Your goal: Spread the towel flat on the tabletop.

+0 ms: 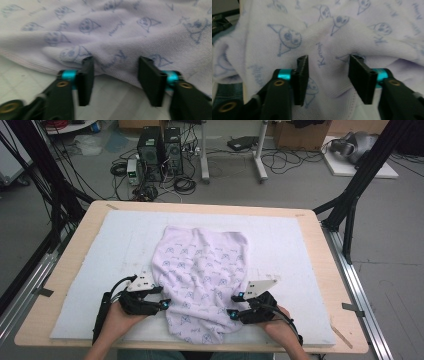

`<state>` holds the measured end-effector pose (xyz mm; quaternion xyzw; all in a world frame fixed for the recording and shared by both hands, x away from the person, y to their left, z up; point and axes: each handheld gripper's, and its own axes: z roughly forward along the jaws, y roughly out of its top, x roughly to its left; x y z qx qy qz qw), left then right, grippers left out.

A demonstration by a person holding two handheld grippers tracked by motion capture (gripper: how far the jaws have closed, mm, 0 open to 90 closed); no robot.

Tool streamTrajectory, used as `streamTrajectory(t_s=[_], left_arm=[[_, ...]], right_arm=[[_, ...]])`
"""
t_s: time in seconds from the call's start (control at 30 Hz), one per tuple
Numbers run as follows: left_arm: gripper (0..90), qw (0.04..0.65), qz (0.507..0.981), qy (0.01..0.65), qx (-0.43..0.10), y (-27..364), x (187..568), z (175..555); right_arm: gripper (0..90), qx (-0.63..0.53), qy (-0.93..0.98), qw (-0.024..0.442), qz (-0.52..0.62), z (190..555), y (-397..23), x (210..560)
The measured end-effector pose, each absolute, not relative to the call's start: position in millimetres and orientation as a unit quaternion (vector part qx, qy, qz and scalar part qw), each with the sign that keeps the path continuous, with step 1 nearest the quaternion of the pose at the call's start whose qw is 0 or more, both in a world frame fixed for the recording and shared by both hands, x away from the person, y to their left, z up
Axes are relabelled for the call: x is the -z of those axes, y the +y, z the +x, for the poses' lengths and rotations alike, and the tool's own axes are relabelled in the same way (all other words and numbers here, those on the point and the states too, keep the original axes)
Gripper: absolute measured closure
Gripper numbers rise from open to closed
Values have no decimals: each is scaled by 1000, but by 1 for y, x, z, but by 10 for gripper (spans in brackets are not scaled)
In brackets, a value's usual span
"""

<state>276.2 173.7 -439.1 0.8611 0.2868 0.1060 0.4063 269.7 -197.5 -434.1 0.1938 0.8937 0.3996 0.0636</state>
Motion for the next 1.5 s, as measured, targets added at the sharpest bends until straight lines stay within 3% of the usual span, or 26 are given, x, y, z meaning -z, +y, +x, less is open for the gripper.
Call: streamTrajectory(t_s=[0.13,0.23,0.5,0.63,0.67,0.7,0.8,1.0,1.07,1.2,1.3,1.5], left_arm=[[800,402,870,266,-106,165,442,276],[863,405,868,269,-106,166,438,277],[874,442,837,287,-147,180,407,280],[873,440,831,301,-155,183,403,285],[869,434,833,305,-159,183,405,285],[810,427,835,309,-158,183,408,285],[497,425,841,302,-141,181,416,279],[424,420,854,286,-112,176,427,273],[475,421,856,280,-104,169,430,275],[817,412,866,261,-106,159,435,275],[861,418,862,263,-111,161,432,273],[872,462,828,289,-133,176,411,277]], right_arm=[[781,-394,900,59,176,269,-189,438],[893,-392,903,61,167,269,-188,434],[875,-432,883,73,171,275,-198,403],[632,-432,887,43,159,271,-195,403],[568,-424,891,49,154,267,-193,407],[524,-422,891,48,159,264,-191,411],[493,-415,894,48,164,258,-192,423],[526,-408,896,41,169,252,-197,433],[600,-402,900,38,166,251,-193,437],[760,-397,903,49,156,251,-185,441],[816,-399,903,49,151,251,-186,437],[824,-432,886,70,155,256,-193,410]])
